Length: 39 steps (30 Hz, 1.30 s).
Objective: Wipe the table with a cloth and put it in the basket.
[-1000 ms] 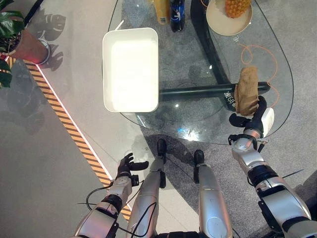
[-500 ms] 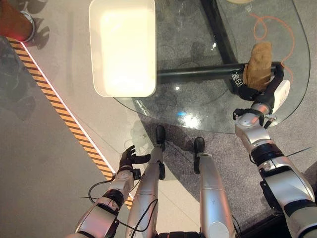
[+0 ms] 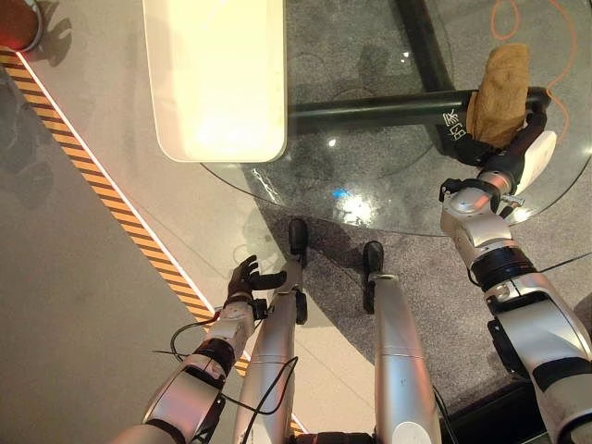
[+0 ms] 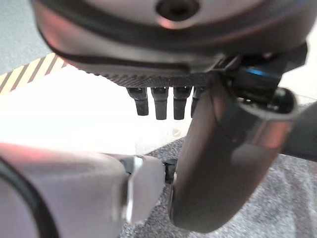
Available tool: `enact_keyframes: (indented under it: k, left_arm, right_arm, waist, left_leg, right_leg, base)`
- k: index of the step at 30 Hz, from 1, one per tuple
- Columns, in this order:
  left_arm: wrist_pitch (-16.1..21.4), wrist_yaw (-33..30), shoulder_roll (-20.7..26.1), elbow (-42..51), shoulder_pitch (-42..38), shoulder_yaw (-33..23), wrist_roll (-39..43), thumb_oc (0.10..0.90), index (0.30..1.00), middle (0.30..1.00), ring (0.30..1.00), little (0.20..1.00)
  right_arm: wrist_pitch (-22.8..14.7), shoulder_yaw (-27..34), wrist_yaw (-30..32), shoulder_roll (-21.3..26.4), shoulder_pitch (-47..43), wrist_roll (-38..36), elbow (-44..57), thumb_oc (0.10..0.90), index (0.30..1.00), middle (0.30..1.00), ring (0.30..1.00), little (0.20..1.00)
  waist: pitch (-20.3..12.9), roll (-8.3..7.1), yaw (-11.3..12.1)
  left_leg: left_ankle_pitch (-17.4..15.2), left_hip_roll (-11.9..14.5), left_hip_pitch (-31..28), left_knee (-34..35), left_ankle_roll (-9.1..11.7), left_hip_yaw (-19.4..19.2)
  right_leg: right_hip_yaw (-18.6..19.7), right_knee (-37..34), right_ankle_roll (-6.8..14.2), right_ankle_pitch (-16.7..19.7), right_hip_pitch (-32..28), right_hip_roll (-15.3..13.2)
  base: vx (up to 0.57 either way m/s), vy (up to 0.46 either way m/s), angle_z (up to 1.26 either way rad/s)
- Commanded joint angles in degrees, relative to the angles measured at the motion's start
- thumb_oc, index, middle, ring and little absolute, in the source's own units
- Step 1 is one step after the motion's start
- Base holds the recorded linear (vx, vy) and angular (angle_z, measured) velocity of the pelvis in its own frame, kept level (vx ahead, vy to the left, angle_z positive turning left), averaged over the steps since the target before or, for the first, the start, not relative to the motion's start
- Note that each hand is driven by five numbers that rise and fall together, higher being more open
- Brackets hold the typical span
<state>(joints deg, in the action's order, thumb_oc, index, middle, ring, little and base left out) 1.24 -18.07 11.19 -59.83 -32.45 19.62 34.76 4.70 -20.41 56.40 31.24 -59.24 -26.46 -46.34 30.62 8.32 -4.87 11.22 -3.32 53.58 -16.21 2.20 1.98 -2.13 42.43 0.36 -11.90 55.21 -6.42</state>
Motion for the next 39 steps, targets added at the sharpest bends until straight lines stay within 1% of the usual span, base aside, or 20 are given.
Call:
enact_keyframes:
  k: [1,5,8,14,16,17,18,19,20,22,25,26,27,28,29,31,39]
  left_arm:
    - [-0.3,-1.7,-0.5,-2.2,0.9,0.5,1.3,0.8,0.9,0.9,0.9,0.9]
    - [-0.2,-0.9,-0.2,-2.6,0.2,0.4,1.7,0.8,0.9,0.9,0.9,0.9]
    - [-0.2,-0.8,0.1,-2.8,-0.1,0.3,2.0,0.8,0.9,0.9,0.9,0.9]
    - [0.1,-0.5,0.7,-3.6,-1.2,0.2,2.3,0.8,0.9,0.9,0.9,0.9]
    - [-0.1,-0.5,0.9,-3.7,-1.6,0.2,2.3,0.8,0.9,0.9,0.9,0.9]
    - [-0.2,-0.2,1.2,-3.8,-1.8,0.1,2.3,0.8,0.9,0.9,0.9,0.9]
    - [-0.2,-0.2,1.2,-3.9,-1.9,0.1,2.3,0.8,0.9,0.9,0.9,0.9]
    - [-0.4,0.1,1.6,-4.1,-2.4,0.0,2.4,0.8,0.9,0.9,0.9,0.9]
    - [-0.4,0.2,1.6,-4.1,-2.4,0.0,2.4,0.8,0.9,0.9,0.9,0.9]
    - [-0.7,0.4,1.9,-4.3,-3.1,-0.2,2.3,0.8,0.9,0.9,0.9,0.9]
    - [-1.0,0.9,2.4,-4.6,-3.9,-0.3,2.1,0.8,0.9,0.9,0.9,0.9]
    - [-1.1,1.0,2.6,-4.6,-4.2,-0.4,2.2,0.8,0.9,0.9,0.9,0.9]
    - [-1.2,1.4,3.0,-4.9,-4.6,-0.6,2.2,0.8,0.9,0.9,0.9,0.9]
    - [-1.3,1.6,3.2,-5.0,-4.9,-0.7,2.1,0.8,0.9,0.9,0.9,0.9]
    - [-1.3,1.6,3.2,-5.0,-4.9,-0.7,2.1,0.8,0.9,0.9,0.9,0.9]
    - [-1.4,1.7,3.6,-5.2,-5.4,-0.9,2.1,0.8,0.9,0.9,0.9,0.9]
    - [-2.4,2.0,4.5,-5.1,-7.2,-1.0,2.6,0.8,0.9,0.9,0.9,0.9]
  right_arm:
    - [-0.8,-1.3,3.0,5.8,-4.1,-1.3,-1.3,0.8,0.9,0.9,0.9,0.9]
    - [-0.2,-2.4,1.2,5.7,-6.1,-4.6,-2.9,0.8,0.9,0.9,0.9,0.9]
    - [0.1,-2.6,1.1,5.4,-6.7,-6.8,-3.5,0.8,0.9,0.9,0.9,0.9]
    - [3.0,-3.0,1.1,4.4,-8.7,-11.9,-6.9,0.8,0.9,0.9,0.9,0.9]
    - [4.8,-3.3,-0.3,4.3,-9.4,-13.2,-8.0,0.8,0.9,0.9,0.9,0.9]
    - [5.5,-4.0,-2.2,4.4,-10.0,-14.1,-8.9,0.8,0.9,0.9,0.9,0.9]
    - [5.7,-4.1,-2.5,4.4,-10.2,-14.3,-9.1,0.8,0.9,0.9,0.9,0.9]
    - [6.4,-4.5,-4.2,4.2,-11.0,-15.0,-10.2,0.8,0.9,0.9,0.9,0.9]
    - [6.4,-4.5,-4.2,4.2,-11.0,-15.0,-10.3,0.8,0.9,0.9,0.9,0.9]
    - [7.3,-4.7,-6.1,3.8,-11.6,-17.1,-11.5,0.8,0.9,0.9,0.9,0.9]
    - [8.5,-4.8,-10.7,3.6,-11.8,-17.8,-13.4,0.8,0.9,0.9,0.9,0.9]
    - [9.1,-5.0,-12.5,3.5,-12.0,-17.9,-13.7,0.671,0.789,0.789,0.789,0.771]
    - [9.5,-5.3,-13.9,3.4,-12.2,-17.8,-14.3,0.155,0.347,0.347,0.347,0.255]
    - [9.6,-5.4,-14.3,3.3,-12.4,-17.2,-14.4,0.155,0.347,0.347,0.347,0.255]
    - [9.6,-5.5,-14.4,3.3,-12.4,-17.1,-14.5,0.1,0.3,0.3,0.3,0.2]
    - [9.7,-5.7,-15.4,3.1,-12.6,-16.6,-14.8,0.1,0.3,0.3,0.3,0.2]
    - [9.1,-6.2,-15.1,3.6,-13.6,-14.0,-14.8,0.1,0.3,0.3,0.3,0.2]
  waist:
    - [-0.8,3.49,-0.9]
    - [-0.8,3.77,-0.6]
    - [-0.8,3.81,-0.4]
    - [-0.8,3.82,0.3]
    - [-0.8,3.84,0.5]
    - [-0.8,3.85,0.7]
    - [-0.8,3.86,0.7]
    - [-0.8,3.84,1.0]
    - [-0.8,3.85,1.0]
    - [-0.8,3.77,1.2]
    - [-0.8,3.54,1.5]
    - [-0.8,3.46,1.6]
    - [-0.8,3.36,1.7]
    - [-0.8,3.28,1.8]
    - [-0.8,3.28,1.8]
    - [-0.8,3.13,1.9]
    - [-0.8,2.72,1.9]
  left_leg:
    - [-12.6,-1.3,2.4,-11.3,-2.0,-1.9]
    - [-12.5,-1.4,3.6,-11.6,-1.7,-1.8]
    - [-12.5,-1.5,4.3,-11.8,-1.6,-1.7]
    - [-12.5,-1.5,5.4,-11.7,-1.5,-1.5]
    - [-12.5,-1.5,5.9,-11.8,-1.4,-1.4]
    - [-12.4,-1.6,6.3,-11.8,-1.4,-1.3]
    - [-12.4,-1.7,6.3,-11.8,-1.4,-1.2]
    - [-12.4,-1.8,6.7,-11.7,-1.3,-1.1]
    - [-12.4,-1.8,6.7,-11.7,-1.3,-1.1]
    - [-12.3,-1.8,7.0,-11.5,-1.2,-0.9]
    - [-12.1,-2.0,7.0,-11.1,-1.1,-0.6]
    - [-12.0,-2.1,7.1,-11.0,-1.1,-0.5]
    - [-12.0,-2.1,7.0,-10.7,-1.0,-0.4]
    - [-11.9,-2.2,6.9,-10.4,-0.9,-0.2]
    - [-11.9,-2.2,6.9,-10.4,-0.9,-0.2]
    - [-11.9,-2.3,6.7,-9.9,-0.8,-0.1]
    - [-11.9,-2.5,5.4,-8.2,-0.7,0.0]
  right_leg:
    - [4.7,-8.0,2.8,6.3,4.2,3.0]
    - [5.1,-7.6,3.0,6.3,5.3,3.1]
    - [5.3,-7.5,3.2,6.3,6.0,3.1]
    - [5.4,-7.4,3.4,6.2,6.9,3.0]
    - [5.4,-7.2,3.5,6.2,7.3,3.0]
    - [5.4,-7.2,3.6,6.3,7.7,3.1]
    - [5.4,-7.2,3.6,6.3,7.7,3.1]
    - [5.4,-7.3,3.8,6.2,7.9,3.1]
    - [5.4,-7.3,3.8,6.3,8.0,3.1]
    - [5.3,-7.5,3.9,6.3,8.1,3.0]
    - [5.2,-8.1,4.2,6.6,8.1,3.1]
    - [5.2,-8.3,4.3,6.6,8.1,3.1]
    - [5.2,-8.7,4.4,6.8,8.0,3.2]
    - [5.3,-9.1,4.5,6.9,7.8,3.2]
    - [5.3,-9.2,4.5,6.9,7.8,3.2]
    - [5.3,-9.8,4.7,7.0,7.5,3.3]
    - [5.4,-12.5,5.3,7.7,6.1,3.7]
  base:
    - [0.0,0.0,0.0]
    - [0.0,0.0,0.0]
    - [0.0,0.0,0.0]
    - [0.0,-0.002,-0.01]
    - [0.0,0.0,0.0]
    - [0.0,0.0,0.0]
    - [0.0,0.0,0.0]
    - [0.0,0.0,0.0]
    - [0.0,0.0,0.0]
    - [0.0,0.0,0.0]
    - [0.0,0.0,0.0]
    - [-0.01,-0.028,0.03]
    - [-0.01,-0.027,0.04]
    - [-0.01,-0.02,0.03]
    - [0.0,0.0,0.0]
    - [-0.01,-0.014,0.11]
    - [0.0,0.004,0.01]
